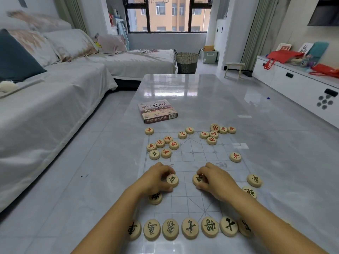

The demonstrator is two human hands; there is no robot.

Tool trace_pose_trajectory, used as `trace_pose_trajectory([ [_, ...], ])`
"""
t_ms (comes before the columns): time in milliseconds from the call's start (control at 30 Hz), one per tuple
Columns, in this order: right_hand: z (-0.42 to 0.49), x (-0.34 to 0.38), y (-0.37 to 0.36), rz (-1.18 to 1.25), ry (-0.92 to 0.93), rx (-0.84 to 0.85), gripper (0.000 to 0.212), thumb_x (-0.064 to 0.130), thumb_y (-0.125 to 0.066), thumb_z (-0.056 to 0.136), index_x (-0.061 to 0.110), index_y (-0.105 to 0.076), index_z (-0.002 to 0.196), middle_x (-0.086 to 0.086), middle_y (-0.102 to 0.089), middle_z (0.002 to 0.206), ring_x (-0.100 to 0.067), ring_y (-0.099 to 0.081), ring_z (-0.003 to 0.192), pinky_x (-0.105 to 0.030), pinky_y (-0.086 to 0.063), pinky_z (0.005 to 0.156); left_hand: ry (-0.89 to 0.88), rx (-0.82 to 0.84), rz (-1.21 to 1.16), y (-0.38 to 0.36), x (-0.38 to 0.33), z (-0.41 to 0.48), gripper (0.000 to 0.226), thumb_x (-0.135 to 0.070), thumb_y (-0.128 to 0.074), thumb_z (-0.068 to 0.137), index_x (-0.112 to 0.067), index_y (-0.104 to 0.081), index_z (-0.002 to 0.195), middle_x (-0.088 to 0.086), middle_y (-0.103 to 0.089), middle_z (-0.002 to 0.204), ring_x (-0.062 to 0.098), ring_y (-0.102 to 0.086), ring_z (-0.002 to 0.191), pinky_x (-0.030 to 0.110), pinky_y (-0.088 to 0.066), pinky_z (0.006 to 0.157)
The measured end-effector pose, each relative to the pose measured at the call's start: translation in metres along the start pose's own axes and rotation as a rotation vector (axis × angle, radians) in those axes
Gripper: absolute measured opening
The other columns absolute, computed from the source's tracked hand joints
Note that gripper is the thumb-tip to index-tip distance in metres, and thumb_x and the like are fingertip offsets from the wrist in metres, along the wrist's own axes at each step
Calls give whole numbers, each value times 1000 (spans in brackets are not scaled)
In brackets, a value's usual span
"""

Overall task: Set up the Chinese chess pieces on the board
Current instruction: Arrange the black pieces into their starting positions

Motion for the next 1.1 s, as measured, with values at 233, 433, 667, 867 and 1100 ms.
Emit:
trace_pose_trajectory([
  [233,-1,0,-2,4,6,-3,42,34,-60,86,22,-50,125,1,-50,119,-19,-50,107,-24,-32,74,-22,-40,-10,0,-2,-2,41,-20,-70,79,-20,-57,118,-4,-46,110,11,-49,98,19,-41,87],
  [433,0,-1,-4,13,8,-8,44,34,-59,86,21,-49,127,1,-49,120,-19,-49,110,-25,-35,79,-13,-35,-12,-1,0,-2,42,-21,-69,80,-21,-56,120,-6,-44,111,9,-47,97,17,-38,84],
  [667,1,-1,-3,8,0,7,45,34,-60,86,21,-48,127,2,-49,121,-19,-50,109,-25,-36,78,-2,-37,-36,-2,2,-2,42,-21,-69,79,-21,-56,119,-6,-44,112,10,-48,98,18,-39,86],
  [867,-1,0,-3,2,9,0,46,34,-59,87,22,-47,130,2,-49,123,-19,-50,111,-27,-39,82,3,-36,-58,-2,2,-3,43,-19,-69,80,-21,-56,121,-3,-47,118,11,-50,101,18,-40,87],
  [1100,-1,-1,-3,19,3,7,47,35,-59,87,23,-46,130,2,-48,122,-18,-49,111,-27,-39,81,9,-39,-57,-2,2,-2,44,-19,-69,80,-20,-55,122,-3,-46,118,11,-50,101,19,-41,89],
])
Point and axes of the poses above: each hand's wrist, its own z-axis towards the middle knuckle, its own y-axis out of the back of the hand, x = y × z, the point moved 2 cm from there along z, towards the middle knuckle
